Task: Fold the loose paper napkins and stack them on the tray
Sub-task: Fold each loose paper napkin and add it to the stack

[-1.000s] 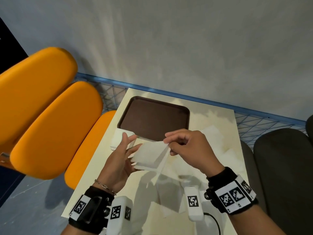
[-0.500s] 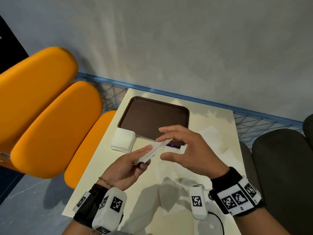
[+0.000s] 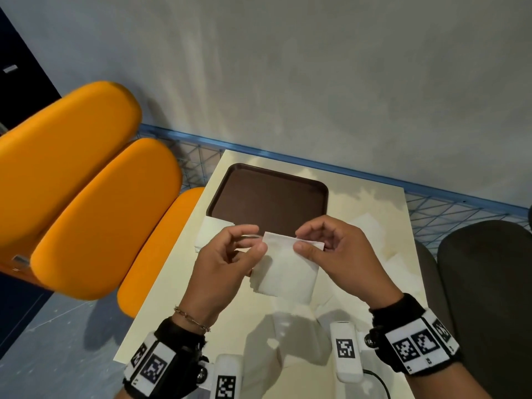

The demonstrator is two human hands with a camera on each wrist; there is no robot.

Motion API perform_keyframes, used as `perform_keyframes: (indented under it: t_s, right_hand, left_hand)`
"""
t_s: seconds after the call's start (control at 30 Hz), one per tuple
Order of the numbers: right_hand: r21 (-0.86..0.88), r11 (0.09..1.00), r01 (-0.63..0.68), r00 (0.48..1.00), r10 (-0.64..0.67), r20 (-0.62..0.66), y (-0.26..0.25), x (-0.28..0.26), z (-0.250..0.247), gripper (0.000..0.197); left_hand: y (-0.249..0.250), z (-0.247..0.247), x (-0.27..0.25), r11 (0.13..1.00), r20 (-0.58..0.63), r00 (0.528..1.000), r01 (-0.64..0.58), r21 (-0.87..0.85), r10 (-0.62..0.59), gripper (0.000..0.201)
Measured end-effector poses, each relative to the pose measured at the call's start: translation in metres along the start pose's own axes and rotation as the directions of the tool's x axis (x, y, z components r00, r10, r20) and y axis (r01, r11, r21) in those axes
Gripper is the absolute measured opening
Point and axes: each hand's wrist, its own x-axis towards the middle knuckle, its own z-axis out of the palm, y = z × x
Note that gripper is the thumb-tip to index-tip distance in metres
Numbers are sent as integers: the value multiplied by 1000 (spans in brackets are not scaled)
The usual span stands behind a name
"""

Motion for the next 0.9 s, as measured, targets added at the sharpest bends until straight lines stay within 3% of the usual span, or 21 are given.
perform_keyframes:
  t_s: [0.27,0.4,0.53,0.9]
  right_hand:
    - [-38,999,-13,999,14,32,-3,-6,0,12]
    - [-48,999,-16,1000,17,15,-5,-7,-3,11]
    - [-79,997,-19,999,22,32,-5,-9,-6,10]
    - [-94,995,43,997,-36,72,-16,-7,-22,16]
  left_hand:
    - [-5,8,2,963,-5,987,-154,223,159,34]
    - [-4,8,2,960,13,988,-151,236,152,28]
    - [-2,9,1,987,13,996,-89,131,88,34]
    - [8,1,6,996,-40,997,-70,-59,68,21]
